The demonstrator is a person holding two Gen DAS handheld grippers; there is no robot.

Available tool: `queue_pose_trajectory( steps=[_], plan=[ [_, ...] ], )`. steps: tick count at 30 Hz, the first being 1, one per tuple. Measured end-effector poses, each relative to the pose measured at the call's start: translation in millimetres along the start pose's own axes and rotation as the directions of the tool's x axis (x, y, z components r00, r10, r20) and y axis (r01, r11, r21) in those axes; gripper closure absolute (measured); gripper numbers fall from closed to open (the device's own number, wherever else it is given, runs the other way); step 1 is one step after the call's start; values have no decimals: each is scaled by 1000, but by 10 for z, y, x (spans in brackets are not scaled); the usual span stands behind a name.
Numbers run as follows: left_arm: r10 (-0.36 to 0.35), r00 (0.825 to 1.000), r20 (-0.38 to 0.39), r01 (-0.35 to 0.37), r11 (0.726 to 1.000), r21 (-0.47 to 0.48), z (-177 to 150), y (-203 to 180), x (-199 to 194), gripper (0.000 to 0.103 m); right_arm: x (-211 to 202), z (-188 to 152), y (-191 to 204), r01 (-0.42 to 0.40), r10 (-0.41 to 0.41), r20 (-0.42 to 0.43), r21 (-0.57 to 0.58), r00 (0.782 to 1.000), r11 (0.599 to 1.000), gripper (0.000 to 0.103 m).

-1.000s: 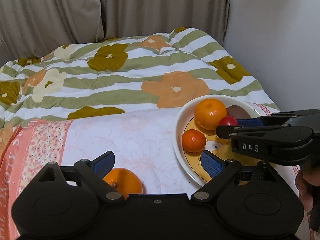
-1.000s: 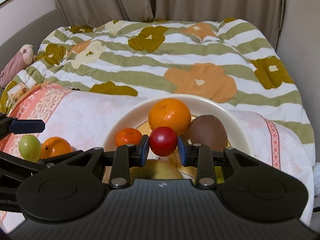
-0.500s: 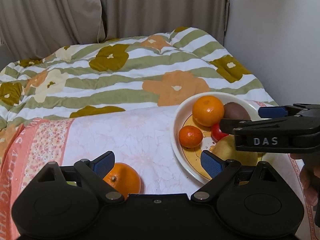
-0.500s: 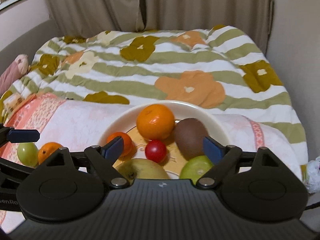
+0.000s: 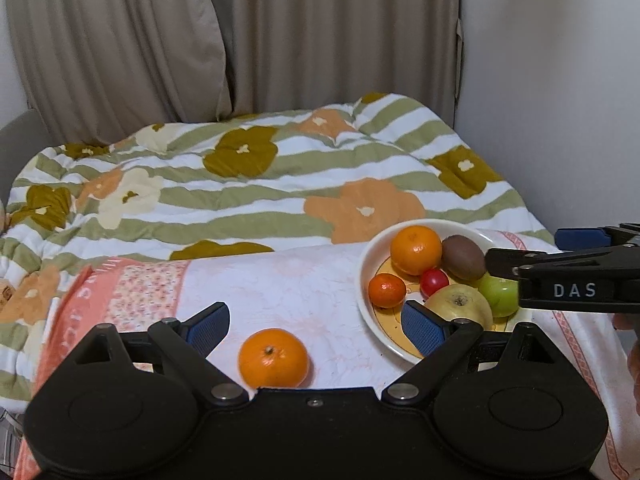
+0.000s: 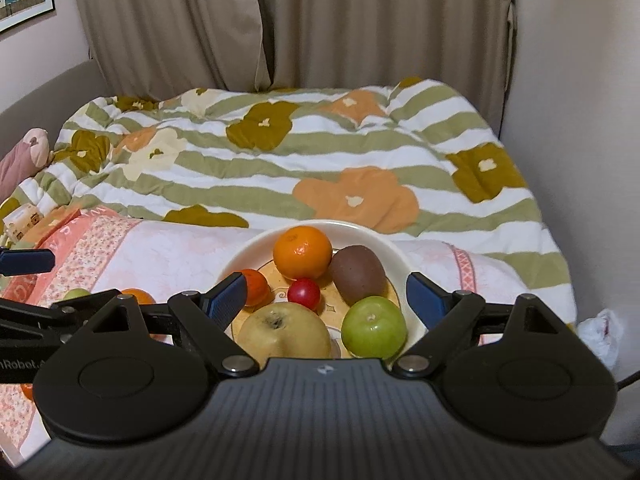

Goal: Organize fruits
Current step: 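Withdraw both tools from the bowl toward the remaining fruits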

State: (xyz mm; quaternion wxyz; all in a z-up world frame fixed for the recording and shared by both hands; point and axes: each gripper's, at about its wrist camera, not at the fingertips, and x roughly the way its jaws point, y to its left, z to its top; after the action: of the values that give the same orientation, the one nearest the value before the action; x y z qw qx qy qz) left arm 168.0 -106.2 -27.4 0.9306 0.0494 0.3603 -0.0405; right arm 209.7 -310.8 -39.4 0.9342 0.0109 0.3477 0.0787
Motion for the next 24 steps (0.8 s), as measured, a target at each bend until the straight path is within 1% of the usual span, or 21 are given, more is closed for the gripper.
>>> queue_pose_trajectory(
  steps=[3,4,6,10,16,20,24],
  plan=[
    [-9,1000,23,9,1000,-6,-50,49,-165,7,-185,-24,66,20,-20,8,2,1000,1000,0],
    [-9,999,32,9,1000,-5,-69,62,-221,4,-267,-41,101,29,-29,20,2,999,1000,0],
    [13,998,54,-14,1000,8,-109,74,-333,0,-390,-68,159,38,-38,33,-8,999,999,0],
    [36,996,87,-38,999,21,-210,151,-544,0,-623,-140,279,49,-48,49,-15,998,999,0],
    [52,994,98,-51,999,-7,-391,381,-804,0,-910,-289,432,51,-52,54,16,997,999,0],
    [69,992,107,-68,998,-12,-537,548,-941,0,-1009,-397,533,54,-56,44,45,997,998,0],
    [77,992,100,-75,997,-25,-699,734,-1007,0,-1076,-537,690,53,-55,40,47,998,997,0]
  ],
)
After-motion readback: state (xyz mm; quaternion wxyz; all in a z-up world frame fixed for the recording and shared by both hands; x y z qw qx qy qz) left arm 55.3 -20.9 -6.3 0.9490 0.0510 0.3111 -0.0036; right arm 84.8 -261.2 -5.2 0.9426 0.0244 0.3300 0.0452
